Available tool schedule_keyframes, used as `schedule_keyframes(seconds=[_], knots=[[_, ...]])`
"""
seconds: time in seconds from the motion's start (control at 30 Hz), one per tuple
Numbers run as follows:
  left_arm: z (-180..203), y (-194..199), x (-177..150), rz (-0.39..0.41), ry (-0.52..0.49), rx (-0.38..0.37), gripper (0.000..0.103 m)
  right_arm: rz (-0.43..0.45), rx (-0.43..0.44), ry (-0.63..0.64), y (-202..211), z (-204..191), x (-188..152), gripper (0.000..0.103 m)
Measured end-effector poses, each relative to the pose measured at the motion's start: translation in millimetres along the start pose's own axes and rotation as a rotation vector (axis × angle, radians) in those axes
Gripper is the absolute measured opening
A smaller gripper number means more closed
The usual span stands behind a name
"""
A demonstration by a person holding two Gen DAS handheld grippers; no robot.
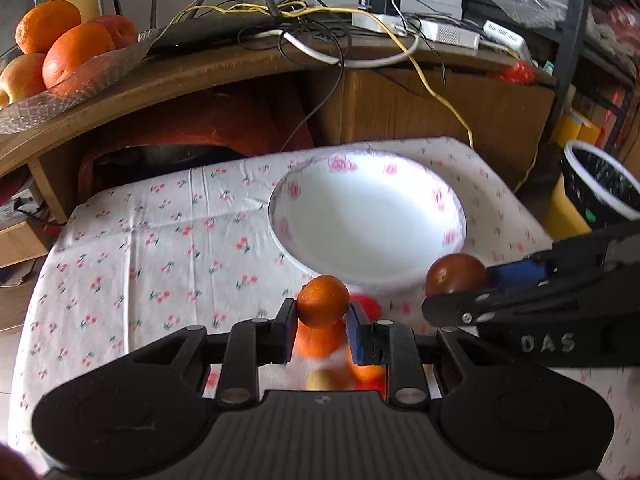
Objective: Organize fruits
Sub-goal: 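Carry both fruits over the white bowl and open both tools to drop them in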
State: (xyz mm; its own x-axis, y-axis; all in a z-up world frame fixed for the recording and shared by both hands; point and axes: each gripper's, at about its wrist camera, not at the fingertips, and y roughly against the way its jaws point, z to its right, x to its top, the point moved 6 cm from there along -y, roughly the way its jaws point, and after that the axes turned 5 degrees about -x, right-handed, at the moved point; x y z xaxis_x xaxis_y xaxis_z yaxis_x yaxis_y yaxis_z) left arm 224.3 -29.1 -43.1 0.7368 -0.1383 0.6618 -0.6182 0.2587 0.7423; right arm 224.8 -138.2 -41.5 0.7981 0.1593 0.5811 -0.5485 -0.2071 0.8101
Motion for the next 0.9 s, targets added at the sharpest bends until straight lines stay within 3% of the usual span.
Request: schedule_keyframes(seconds=[0.23, 0.9], knots=[[-1, -17, 18, 0.008, 0.003, 0.000, 0.034, 0.021, -0.020, -0.015, -10, 14, 17, 0.036], [-2, -47, 21, -0.026, -0.019, 0.018, 0.034, 0.040, -0.047, 0.037, -31, 20, 23, 0.040]])
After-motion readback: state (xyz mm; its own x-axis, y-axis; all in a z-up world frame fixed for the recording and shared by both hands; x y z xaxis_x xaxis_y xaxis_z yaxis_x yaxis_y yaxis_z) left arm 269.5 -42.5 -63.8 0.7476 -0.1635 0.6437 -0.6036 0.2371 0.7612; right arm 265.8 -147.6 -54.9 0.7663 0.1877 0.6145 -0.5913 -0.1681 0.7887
